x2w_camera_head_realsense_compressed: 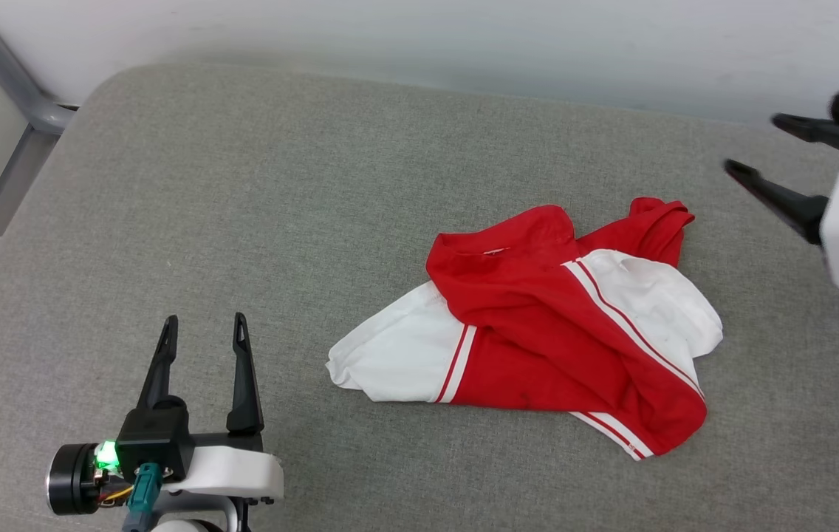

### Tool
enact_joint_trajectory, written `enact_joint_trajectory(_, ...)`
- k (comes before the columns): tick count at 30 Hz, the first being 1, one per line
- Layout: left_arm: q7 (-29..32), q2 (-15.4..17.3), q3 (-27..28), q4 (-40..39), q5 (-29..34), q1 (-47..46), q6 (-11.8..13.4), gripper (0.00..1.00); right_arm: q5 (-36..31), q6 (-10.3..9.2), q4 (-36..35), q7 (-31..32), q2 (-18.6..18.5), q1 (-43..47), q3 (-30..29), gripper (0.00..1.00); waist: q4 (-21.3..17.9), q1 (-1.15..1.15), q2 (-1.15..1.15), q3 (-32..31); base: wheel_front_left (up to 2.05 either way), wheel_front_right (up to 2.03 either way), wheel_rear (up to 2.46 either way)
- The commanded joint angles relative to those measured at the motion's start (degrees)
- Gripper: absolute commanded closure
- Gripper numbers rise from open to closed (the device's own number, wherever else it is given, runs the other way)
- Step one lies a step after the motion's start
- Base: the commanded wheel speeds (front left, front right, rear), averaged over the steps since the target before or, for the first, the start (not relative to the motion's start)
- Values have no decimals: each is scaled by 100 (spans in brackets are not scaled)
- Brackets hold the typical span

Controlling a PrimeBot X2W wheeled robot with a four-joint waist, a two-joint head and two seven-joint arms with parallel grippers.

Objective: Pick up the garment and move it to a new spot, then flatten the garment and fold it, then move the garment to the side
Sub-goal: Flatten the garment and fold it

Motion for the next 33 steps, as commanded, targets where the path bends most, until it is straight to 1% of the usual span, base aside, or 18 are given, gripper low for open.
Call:
enact_joint_trajectory(1,-15,10,-9,-26,38,38,-26,0,87,-8,-71,146,-103,134,-70,0,-2,0,0,-4,0,0,0)
enact_joint_trajectory(4,-15,9,-22,-32,34,51,-35,0,269,-8,-272,703,-417,342,-226,0,6,0,0,25,0,0,0)
enact_joint_trajectory(9,-15,5,-63,-46,26,-34,-18,0,536,-8,-625,1864,-758,680,-255,0,51,0,0,156,0,0,0)
enact_joint_trajectory(11,-15,2,-76,-51,8,-69,0,0,639,-8,-730,2252,-789,802,-257,0,75,0,0,220,0,0,0)
enact_joint_trajectory(13,-15,0,-103,-45,-2,-120,10,0,601,-8,-772,2554,-801,899,-243,0,114,0,0,295,0,0,0)
enact_joint_trajectory(23,-15,-11,-279,-59,-84,-418,56,0,208,-8,-509,3337,-325,1071,-255,0,367,0,0,805,0,0,0)
enact_joint_trajectory(28,-15,-13,-346,-45,-154,-559,106,0,-26,-8,-294,3481,-116,1031,-146,0,458,0,0,1062,0,0,0)
enact_joint_trajectory(33,-14,-15,-396,-17,-207,-651,149,0,-152,-8,-94,3533,15,1190,141,0,488,0,0,1186,0,0,0)
